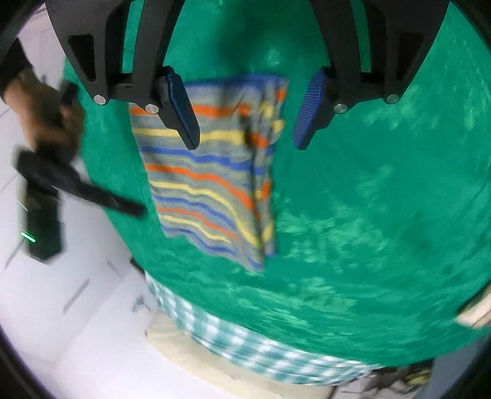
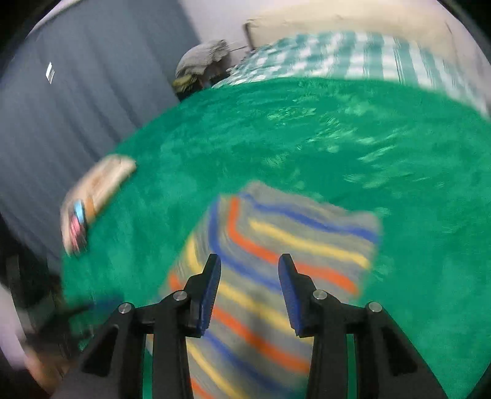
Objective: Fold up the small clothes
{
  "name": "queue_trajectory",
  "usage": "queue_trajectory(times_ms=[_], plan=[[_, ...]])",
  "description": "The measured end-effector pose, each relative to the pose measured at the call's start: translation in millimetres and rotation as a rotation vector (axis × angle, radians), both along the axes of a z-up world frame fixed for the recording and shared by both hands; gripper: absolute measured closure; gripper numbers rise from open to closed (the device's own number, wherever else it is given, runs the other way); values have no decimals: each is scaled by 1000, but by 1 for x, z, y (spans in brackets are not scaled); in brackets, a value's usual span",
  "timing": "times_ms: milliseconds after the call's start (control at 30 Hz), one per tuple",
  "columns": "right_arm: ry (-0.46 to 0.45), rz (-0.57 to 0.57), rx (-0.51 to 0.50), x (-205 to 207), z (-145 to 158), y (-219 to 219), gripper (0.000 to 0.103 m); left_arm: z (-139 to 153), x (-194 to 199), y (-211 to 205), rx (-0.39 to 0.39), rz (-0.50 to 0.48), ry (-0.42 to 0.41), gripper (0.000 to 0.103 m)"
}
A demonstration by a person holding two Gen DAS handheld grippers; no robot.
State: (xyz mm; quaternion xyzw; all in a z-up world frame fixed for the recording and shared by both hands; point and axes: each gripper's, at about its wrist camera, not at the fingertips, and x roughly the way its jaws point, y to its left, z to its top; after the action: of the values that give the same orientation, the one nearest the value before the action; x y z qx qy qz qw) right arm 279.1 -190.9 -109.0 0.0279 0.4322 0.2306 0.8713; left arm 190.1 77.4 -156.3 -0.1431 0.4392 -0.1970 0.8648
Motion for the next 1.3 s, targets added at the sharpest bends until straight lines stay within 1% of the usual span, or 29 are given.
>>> queue_trajectory(times_ms=[33,100,133,200,233,300,367,433,467,533,600,633,667,700,733,800,867,900,967,1000,1033,1067,1100,1133,1167,1200,1233,1267,1300], plan=[[-13,38,-32,-16,0,0,63,-5,9,-9,42,1,7,37],[-16,105,-53,-45,-9,5,63,-24,25,-17,156,48,65,50],[6,140,-52,-60,-23,8,64,-32,34,-11,144,71,101,53],[88,175,-101,-78,-59,18,63,-35,41,2,66,97,137,54],[90,180,-149,-90,-75,20,63,-32,42,6,61,101,148,54],[33,168,-145,-99,-69,18,63,-15,35,10,74,100,114,53],[38,126,-64,-90,-51,5,64,2,32,12,43,84,58,31],[-10,55,-16,-74,-29,-14,64,12,39,2,16,38,16,20],[-27,22,-9,-62,-20,-21,64,13,44,-5,33,25,6,19],[-35,-21,9,-38,-12,-31,64,3,63,-22,117,11,20,19],[-14,-39,23,-14,-16,-33,64,-21,84,-24,213,64,88,28],[13,-50,16,-3,-24,-31,64,-29,92,-22,219,75,121,29],[85,-62,-2,11,-44,-30,63,-37,95,-15,175,77,147,29],[158,-69,-22,19,-62,-28,63,-35,93,-8,142,82,145,30],[165,-74,-32,17,-68,-26,64,-29,88,-3,137,85,140,31],[103,-72,-68,5,-60,-21,64,-14,72,6,116,66,108,32],[59,-82,-76,-13,-42,-19,64,-3,50,13,66,20,77,23],[28,-78,-65,-26,-32,-18,64,-1,39,13,63,0,61,21],[-21,-53,-56,-59,-19,-13,64,-8,22,9,126,-35,65,21],[-24,-29,-45,-75,-19,-8,64,-17,19,8,178,-34,89,24],[-10,-11,-36,-88,-27,-2,64,-32,16,10,242,-11,136,34],[21,6,-31,-97,-36,2,64,-37,14,11,235,4,153,34],[85,16,-40,-106,-55,6,64,-39,8,19,199,28,147,34],[124,13,-54,-113,-68,10,63,-35,1,23,226,59,157,41],[130,1,-62,-124,-75,10,64,-32,-4,24,263,71,165,45],[112,-13,-58,-134,-73,8,64,-27,-13,24,283,70,166,44],[128,-31,-57,-143,-68,7,64,-22,-23,26,272,62,161,38],[146,-47,-48,-151,-64,6,64,-15,-38,28,252,57,154,28],[140,-67,-31,-163,-57,3,61,-10,-54,27,248,54,142,23]])
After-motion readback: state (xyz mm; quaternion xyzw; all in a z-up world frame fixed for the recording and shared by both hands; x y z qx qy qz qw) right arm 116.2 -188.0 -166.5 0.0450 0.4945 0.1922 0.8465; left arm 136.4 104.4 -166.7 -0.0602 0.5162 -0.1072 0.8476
